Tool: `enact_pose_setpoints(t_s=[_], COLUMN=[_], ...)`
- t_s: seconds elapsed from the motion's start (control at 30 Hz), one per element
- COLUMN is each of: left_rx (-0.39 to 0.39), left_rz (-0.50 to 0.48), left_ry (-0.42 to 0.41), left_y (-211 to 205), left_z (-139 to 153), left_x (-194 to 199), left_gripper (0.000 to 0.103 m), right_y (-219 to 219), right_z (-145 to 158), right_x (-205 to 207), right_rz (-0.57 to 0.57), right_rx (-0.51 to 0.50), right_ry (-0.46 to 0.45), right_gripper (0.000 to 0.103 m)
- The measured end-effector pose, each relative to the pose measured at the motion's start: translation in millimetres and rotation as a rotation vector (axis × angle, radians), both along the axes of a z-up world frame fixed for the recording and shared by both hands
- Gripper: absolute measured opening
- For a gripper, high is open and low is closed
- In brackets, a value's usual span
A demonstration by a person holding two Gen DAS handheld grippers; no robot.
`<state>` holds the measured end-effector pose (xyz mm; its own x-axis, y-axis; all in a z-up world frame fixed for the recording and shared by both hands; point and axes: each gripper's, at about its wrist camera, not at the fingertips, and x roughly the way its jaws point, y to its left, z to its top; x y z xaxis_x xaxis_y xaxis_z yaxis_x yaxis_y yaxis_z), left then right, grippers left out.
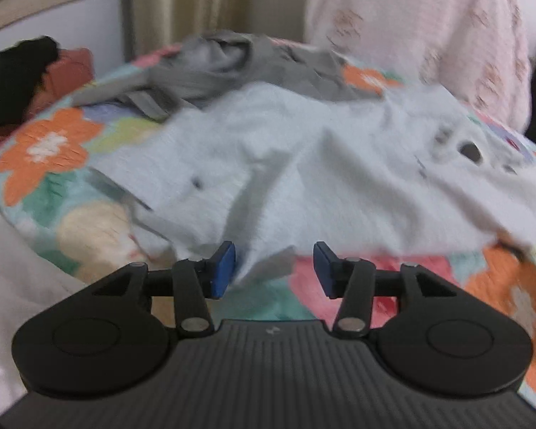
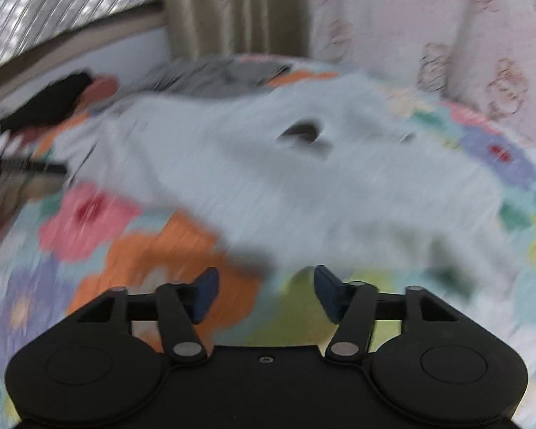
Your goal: Fold clothes
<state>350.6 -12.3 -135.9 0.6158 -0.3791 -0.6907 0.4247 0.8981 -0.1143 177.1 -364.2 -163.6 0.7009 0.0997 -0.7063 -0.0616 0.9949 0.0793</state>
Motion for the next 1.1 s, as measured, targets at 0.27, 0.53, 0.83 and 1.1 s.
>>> enact_pose_setpoints(t_s=[0.27,0.53,0.83,1.1], left_rx=[0.044,-0.16,-0.191,-0.272], left_rz=[0.116,0.149,0.189,0.164], left_ry=[-0.014,-0.128,-0.138,-0.162], left_y=[-3.0,39.2,54.6,72.6], left_z=[-25.9,52.2,66.7,84.2], left_x=[15.2,-5.6,-34.3,-73.7], left_gripper=[0.011,0.006,0.005,0.004], right_y=[9.7,29.3,15.6,-18.3], right_z=[-18.8,65.7,98.0,108.5], right_x=[38.9,28.7,-2.3,-23.4], right_rz=[-0.215,-0.209,-0.135,-0.118], right_rx=[-0.089,-0.287,-0.198,0.209], right_ry=[-0.087,-0.25,-0.065,-0.143], right_gripper=[0.059,0.012,0.012,0.011])
